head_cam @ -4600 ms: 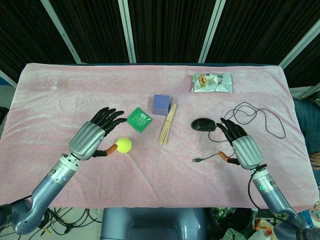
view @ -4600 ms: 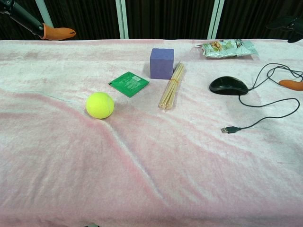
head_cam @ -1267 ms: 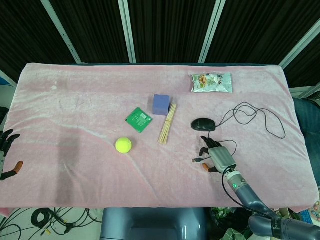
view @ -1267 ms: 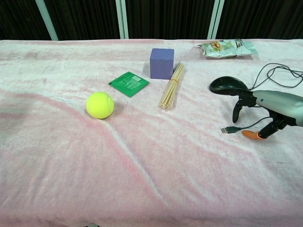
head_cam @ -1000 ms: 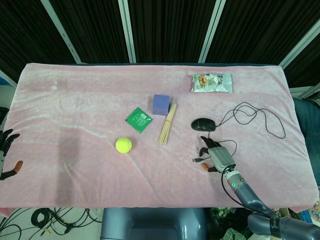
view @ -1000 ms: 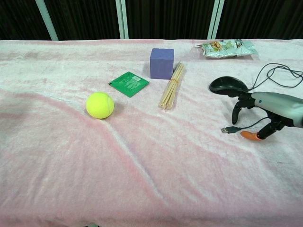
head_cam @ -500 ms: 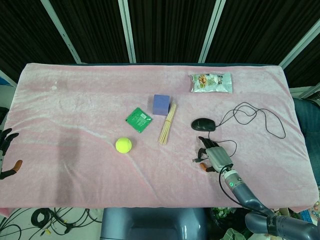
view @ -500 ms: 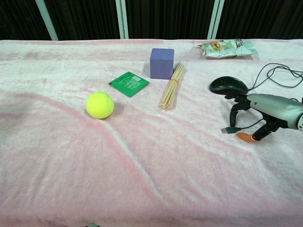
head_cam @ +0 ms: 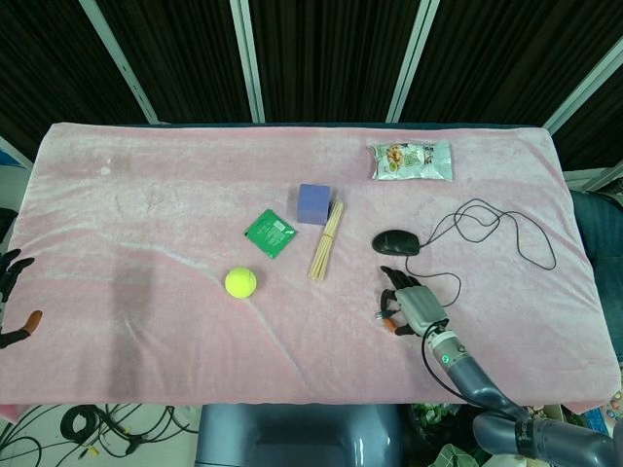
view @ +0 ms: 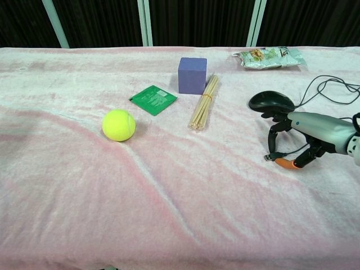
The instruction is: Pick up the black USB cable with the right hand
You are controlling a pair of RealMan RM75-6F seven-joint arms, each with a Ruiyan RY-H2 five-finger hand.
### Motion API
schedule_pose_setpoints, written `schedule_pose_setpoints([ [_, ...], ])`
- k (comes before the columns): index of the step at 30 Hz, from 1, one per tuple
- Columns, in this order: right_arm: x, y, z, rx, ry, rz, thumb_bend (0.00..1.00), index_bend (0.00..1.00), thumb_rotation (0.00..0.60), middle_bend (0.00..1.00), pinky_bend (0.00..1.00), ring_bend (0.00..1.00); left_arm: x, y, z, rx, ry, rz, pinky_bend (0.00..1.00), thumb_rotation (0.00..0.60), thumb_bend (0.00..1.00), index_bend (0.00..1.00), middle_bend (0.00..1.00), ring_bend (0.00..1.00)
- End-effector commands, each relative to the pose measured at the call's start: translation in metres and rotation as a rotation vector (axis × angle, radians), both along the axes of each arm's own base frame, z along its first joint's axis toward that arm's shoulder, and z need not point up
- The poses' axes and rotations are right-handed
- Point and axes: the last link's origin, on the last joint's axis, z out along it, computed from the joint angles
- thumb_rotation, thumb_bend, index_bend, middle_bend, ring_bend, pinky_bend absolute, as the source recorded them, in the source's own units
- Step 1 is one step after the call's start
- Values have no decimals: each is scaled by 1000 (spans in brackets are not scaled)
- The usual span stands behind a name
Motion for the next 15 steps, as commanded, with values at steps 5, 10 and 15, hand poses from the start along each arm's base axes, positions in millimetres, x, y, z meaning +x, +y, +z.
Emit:
schedule_pose_setpoints([
  [5, 2, -1, 4, -8, -17, -1, 356, 581, 600, 0, 150, 62, 0, 0, 0, 2, -7, 3, 0, 600, 309, 150, 54, 0],
  [10, 3, -1, 8, -15, -32, -1, 359, 583, 600, 0, 150, 62, 0, 0, 1, 6, -11, 5, 0, 600, 309, 150, 54, 0],
  [15, 7, -1, 18, -35, -61, 13, 359, 590, 600, 0, 150, 62, 1, 0, 1, 6, -13, 3, 0, 600, 308, 150, 54, 0],
])
